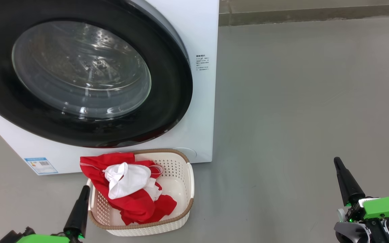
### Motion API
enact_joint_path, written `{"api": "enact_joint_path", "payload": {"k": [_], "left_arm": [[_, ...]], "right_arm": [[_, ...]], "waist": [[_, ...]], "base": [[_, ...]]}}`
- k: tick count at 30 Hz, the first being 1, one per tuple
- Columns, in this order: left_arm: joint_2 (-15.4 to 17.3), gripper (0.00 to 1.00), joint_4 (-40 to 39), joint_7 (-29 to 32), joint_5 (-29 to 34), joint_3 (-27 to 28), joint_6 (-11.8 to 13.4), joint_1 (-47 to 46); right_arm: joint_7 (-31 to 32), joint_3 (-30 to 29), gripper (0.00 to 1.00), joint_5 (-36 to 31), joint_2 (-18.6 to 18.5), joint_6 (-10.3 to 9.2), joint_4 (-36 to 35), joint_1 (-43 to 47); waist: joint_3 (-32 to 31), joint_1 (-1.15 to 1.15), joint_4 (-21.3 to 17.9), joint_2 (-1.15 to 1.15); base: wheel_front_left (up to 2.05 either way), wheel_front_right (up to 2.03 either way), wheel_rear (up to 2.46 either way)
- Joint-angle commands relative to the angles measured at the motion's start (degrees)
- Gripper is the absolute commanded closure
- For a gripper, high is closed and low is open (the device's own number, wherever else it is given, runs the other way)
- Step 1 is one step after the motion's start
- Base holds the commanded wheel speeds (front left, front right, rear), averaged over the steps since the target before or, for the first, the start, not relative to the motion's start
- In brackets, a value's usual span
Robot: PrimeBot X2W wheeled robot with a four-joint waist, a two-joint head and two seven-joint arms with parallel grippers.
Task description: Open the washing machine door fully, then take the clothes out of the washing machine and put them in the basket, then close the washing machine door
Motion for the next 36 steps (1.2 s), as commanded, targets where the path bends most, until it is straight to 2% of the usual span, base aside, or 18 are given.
{"api": "enact_joint_path", "payload": {"k": [1, 36], "left_arm": [[0.4, 1.00, -1.2, 0.3, -0.4, 2.1, 0.0, -2.4], [0.3, 1.00, -1.2, 0.4, -0.3, 2.3, 0.0, -2.4]], "right_arm": [[0.3, 0.9, 1.00, -0.3, -0.5, 0.03, -1.7, -2.4], [0.5, 0.6, 1.00, -0.6, -0.2, 0.03, -1.7, -2.4]], "waist": [[0.0, 0.00, 0.0, 0.00], [0.0, 0.00, 0.0, 0.00]], "base": [[0.00, 0.00, 0.00], [0.00, 0.00, 0.00]]}}
